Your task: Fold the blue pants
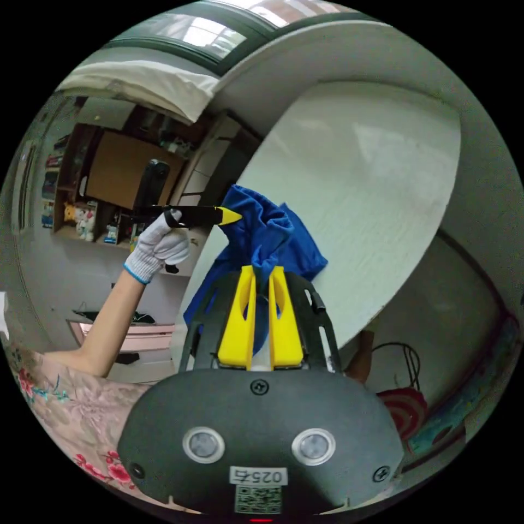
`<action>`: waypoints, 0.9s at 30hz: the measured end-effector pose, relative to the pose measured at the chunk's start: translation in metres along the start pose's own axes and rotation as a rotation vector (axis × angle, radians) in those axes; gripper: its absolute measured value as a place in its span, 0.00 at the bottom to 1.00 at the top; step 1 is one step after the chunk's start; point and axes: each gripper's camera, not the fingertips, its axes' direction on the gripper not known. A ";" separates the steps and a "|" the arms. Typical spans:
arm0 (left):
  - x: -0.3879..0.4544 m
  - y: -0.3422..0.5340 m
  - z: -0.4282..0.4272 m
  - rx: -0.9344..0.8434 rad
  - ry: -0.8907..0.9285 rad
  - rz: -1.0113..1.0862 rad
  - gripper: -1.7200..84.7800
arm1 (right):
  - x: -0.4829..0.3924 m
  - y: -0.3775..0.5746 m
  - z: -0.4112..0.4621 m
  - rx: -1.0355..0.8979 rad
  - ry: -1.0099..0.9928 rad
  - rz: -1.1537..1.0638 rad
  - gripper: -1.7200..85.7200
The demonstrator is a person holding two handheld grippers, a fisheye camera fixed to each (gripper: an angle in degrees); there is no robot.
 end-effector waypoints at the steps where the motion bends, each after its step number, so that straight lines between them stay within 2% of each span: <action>1: -0.003 -0.004 0.003 -0.002 0.004 -0.006 0.01 | 0.004 -0.003 0.000 -0.015 -0.016 0.006 0.07; 5: -0.008 -0.012 0.004 0.000 -0.027 -0.006 0.03 | 0.003 -0.014 -0.014 -0.043 -0.041 -0.048 0.07; 8: -0.019 0.016 -0.022 0.182 -0.103 -0.139 0.08 | 0.022 -0.018 -0.011 -0.143 -0.044 0.039 0.08; 11: -0.024 0.097 -0.064 0.426 -0.164 -0.336 0.11 | 0.034 -0.015 -0.036 -0.111 -0.039 0.111 0.10; 12: -0.022 0.142 -0.076 0.520 -0.153 -0.415 0.12 | 0.028 -0.017 -0.048 -0.114 -0.013 0.087 0.13; 16: -0.005 0.293 -0.078 0.718 -0.167 -0.679 0.12 | -0.007 -0.035 -0.064 -0.200 0.050 -0.029 0.17; 18: 0.006 0.394 -0.052 0.771 -0.205 -0.919 0.12 | -0.049 -0.051 -0.057 -0.283 0.073 -0.170 0.17; 19: 0.009 0.416 -0.042 0.780 -0.209 -0.975 0.12 | -0.062 -0.054 -0.052 -0.309 0.090 -0.214 0.17; 21: 0.013 0.488 0.005 0.794 -0.140 -1.160 0.12 | -0.120 -0.058 -0.025 -0.422 0.128 -0.428 0.16; 24: 0.022 0.528 0.058 0.865 -0.023 -1.217 0.13 | -0.198 -0.049 0.021 -0.604 0.092 -0.689 0.16; 27: 0.031 0.531 0.095 0.865 -0.002 -1.238 0.13 | -0.278 -0.027 0.074 -0.807 0.109 -0.945 0.16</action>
